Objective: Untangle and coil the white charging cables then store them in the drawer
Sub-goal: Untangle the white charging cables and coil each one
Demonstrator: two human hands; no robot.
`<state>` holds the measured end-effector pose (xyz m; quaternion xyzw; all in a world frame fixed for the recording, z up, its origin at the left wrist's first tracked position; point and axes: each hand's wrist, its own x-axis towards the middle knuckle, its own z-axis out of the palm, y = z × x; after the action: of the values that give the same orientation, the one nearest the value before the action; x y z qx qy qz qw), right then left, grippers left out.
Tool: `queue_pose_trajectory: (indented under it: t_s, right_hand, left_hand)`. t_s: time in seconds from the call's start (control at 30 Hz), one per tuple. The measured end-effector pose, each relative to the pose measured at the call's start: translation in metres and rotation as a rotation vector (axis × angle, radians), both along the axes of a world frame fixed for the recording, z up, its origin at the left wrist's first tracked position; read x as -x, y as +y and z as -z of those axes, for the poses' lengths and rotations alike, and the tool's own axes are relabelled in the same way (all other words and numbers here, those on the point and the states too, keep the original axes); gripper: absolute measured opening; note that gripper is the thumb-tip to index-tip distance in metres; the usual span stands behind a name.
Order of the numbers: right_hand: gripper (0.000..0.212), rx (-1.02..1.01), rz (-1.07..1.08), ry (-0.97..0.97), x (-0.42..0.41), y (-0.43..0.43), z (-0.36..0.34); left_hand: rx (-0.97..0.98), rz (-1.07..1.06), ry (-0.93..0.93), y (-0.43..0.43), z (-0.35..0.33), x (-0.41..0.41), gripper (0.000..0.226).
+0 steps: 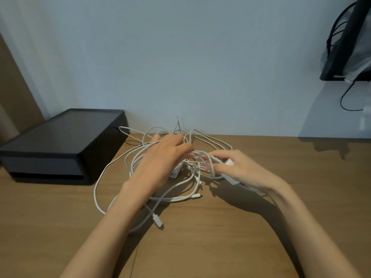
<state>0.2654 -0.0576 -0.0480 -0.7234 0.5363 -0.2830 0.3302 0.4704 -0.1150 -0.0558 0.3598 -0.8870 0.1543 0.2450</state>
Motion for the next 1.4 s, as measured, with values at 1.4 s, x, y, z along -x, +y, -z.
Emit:
queue_pose_trajectory:
  t_s: [1.4]
  right_hand:
    - [0.028, 0.197, 0.214, -0.351, -0.017, -0.005, 0.008]
  left_hand:
    - [-0.986, 0.326, 1.016, 0.013, -0.008, 0.02, 0.03]
